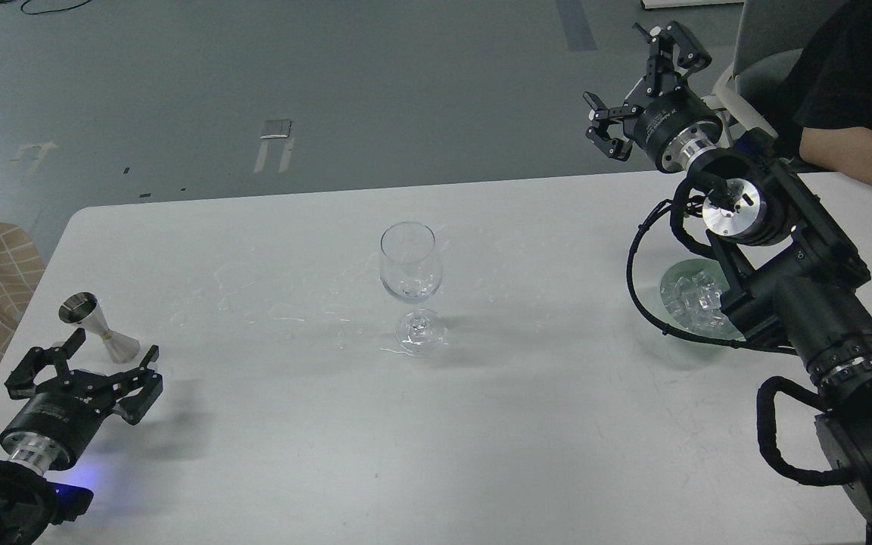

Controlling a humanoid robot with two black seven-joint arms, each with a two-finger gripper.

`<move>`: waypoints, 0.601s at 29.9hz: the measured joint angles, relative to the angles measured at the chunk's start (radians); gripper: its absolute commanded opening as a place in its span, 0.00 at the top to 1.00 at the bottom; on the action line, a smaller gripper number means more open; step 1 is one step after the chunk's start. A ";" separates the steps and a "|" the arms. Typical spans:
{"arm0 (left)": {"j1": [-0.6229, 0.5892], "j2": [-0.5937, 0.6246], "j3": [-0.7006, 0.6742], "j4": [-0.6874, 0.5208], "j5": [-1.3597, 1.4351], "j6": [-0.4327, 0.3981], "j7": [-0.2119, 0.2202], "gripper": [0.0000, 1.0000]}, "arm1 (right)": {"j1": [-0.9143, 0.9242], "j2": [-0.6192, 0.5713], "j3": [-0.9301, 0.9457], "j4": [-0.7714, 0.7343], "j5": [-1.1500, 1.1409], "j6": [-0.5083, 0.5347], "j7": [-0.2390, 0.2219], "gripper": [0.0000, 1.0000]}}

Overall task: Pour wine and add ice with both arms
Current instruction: 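Close the left gripper around the metal jigger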

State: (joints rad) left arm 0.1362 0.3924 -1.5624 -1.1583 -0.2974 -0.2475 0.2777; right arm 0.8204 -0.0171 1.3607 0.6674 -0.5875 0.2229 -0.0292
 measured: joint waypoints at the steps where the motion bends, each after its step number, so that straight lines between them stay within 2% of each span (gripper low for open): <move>1: -0.015 -0.006 0.000 0.015 0.007 0.000 0.009 0.02 | 0.000 0.000 0.000 0.000 0.000 0.000 0.000 0.00; 6: -0.074 -0.025 -0.003 0.080 0.056 -0.001 0.034 0.02 | -0.001 0.000 -0.002 0.000 0.000 -0.008 -0.001 0.00; 18: -0.078 -0.066 -0.060 0.103 0.062 -0.044 0.025 0.02 | 0.003 0.000 -0.014 0.001 0.000 -0.014 -0.008 0.00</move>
State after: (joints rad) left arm 0.0584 0.3266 -1.6223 -1.0554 -0.2359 -0.2919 0.3022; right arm 0.8233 -0.0168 1.3469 0.6688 -0.5875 0.2085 -0.0367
